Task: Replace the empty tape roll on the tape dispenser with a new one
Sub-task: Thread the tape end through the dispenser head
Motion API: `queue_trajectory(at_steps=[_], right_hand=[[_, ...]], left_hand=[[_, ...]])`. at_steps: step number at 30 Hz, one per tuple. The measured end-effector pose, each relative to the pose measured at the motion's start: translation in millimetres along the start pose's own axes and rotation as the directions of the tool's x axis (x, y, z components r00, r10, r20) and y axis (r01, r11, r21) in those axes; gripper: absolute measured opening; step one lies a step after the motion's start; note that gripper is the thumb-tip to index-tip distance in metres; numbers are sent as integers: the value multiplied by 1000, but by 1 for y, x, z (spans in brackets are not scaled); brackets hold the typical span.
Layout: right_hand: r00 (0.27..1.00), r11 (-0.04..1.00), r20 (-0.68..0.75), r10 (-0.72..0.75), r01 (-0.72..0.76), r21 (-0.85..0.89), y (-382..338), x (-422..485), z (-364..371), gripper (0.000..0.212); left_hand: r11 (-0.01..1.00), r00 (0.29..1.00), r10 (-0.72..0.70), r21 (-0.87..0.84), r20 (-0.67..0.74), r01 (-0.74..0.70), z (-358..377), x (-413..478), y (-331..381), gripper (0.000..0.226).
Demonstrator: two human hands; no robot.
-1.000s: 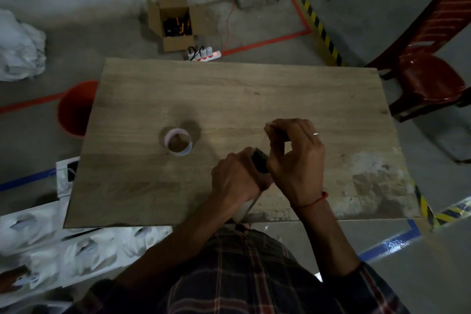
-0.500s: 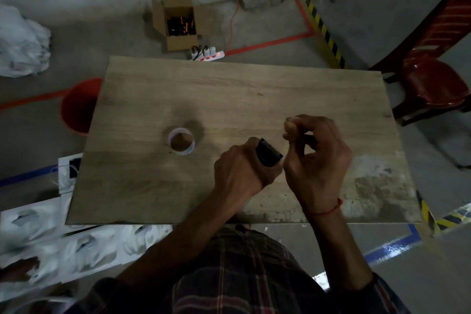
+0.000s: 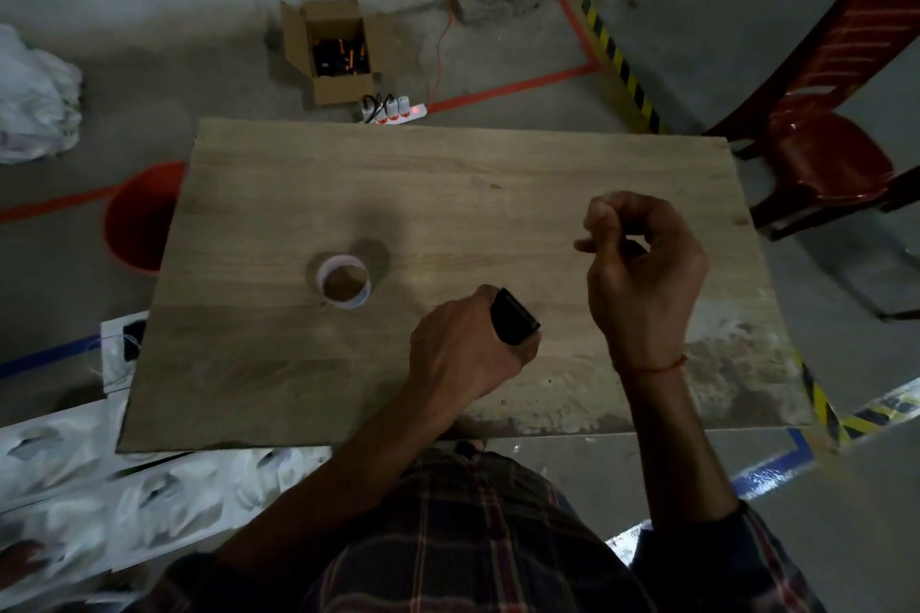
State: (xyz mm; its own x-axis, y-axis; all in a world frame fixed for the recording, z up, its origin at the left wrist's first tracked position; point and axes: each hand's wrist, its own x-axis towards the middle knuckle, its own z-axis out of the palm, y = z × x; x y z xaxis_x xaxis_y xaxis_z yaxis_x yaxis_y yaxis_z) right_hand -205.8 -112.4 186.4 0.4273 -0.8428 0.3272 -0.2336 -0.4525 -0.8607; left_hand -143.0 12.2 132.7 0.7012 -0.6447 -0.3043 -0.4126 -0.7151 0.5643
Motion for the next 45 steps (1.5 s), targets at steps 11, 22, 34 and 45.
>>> queue_trajectory(at_steps=[11, 22, 34, 45], right_hand=[[884, 840, 136, 447, -467, 275, 48, 23, -14, 11], [682, 626, 544, 488, -708, 327, 45, 21, -39, 26], [824, 892, 452, 341, -435, 121, 31, -20, -22, 84], [908, 999, 420, 6, -26, 42, -18, -34, -19, 79]], left_hand=[[997, 995, 50, -54, -88, -55, -3, -6, -11, 58], [997, 994, 27, -62, -105, -33, -3, -6, -12, 61], [994, 992, 98, -32, -84, -101, 4, -6, -10, 65], [998, 998, 32, -44, -61, -34, 1, -1, 0, 41]])
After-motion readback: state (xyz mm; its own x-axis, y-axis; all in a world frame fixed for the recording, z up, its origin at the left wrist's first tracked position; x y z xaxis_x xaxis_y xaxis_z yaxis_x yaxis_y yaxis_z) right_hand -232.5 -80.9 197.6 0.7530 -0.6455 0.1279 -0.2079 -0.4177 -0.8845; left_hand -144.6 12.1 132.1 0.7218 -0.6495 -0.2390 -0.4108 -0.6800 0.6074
